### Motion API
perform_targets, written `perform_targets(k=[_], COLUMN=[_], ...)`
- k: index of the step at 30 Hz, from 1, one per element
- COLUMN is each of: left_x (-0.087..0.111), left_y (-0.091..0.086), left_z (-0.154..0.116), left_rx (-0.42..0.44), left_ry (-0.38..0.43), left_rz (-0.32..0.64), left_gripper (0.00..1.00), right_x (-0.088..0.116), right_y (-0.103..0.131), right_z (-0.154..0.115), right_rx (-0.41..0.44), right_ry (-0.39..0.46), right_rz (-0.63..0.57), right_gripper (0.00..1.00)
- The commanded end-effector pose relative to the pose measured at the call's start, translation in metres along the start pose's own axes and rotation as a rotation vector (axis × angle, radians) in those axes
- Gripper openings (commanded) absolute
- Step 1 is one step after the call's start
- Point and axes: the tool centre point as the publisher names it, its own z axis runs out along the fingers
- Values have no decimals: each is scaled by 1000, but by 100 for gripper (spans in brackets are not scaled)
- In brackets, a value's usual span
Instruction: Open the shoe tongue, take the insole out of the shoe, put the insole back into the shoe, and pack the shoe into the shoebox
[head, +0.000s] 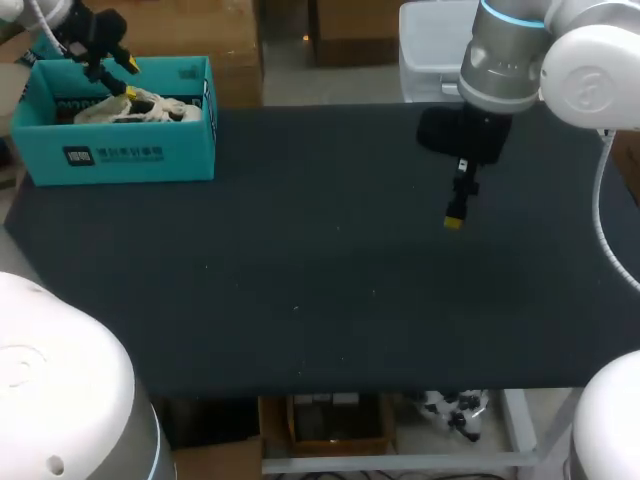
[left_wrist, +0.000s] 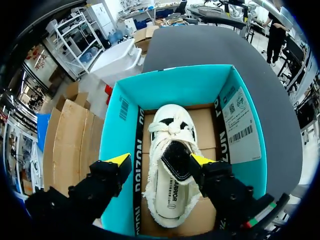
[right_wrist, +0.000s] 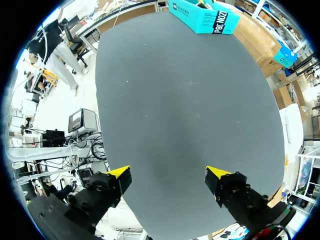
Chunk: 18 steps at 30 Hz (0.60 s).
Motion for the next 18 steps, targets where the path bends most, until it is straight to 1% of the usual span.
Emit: perform_targets(k=[1,3,5,7,8,9,11,12,14,15,18], left_x=[31,37,52,64,68,76,88,94,105,111,124], left_y=[-45,-62,-83,-100,-106,-115,-128,-134,-145,-150,-161], left_z=[-39,-51,-58,-63,-64,-65,-68,-70,-71,-71,-71], left_rx=[-73,-86,-105,-117,-123,-132,-151,-148,-176,-182,-210], left_ry=[-82,-92,-92,-87,-87,-87,-99,-83,-108,-99,-117], left_rz=[21,48,79,99,104,108,104,100,69,62,35], left_gripper=[100,100,100,100,100,100,100,100,100,100,100], right_x=[0,0,0,0,0,0,0,0,0,0,0], right_y=[0,0,0,0,0,0,0,0,0,0,0], right_z=[-1,-1,-1,-1,-1,-1,-1,-1,-1,-1,-1], right_rx=[3,3,3,3,3,3,3,3,3,3,3], right_ry=[0,0,0,0,0,0,0,0,0,0,0], right_rz=[1,1,1,1,1,1,1,1,1,1,1], right_gripper=[100,100,100,100,100,100,100,100,100,100,100])
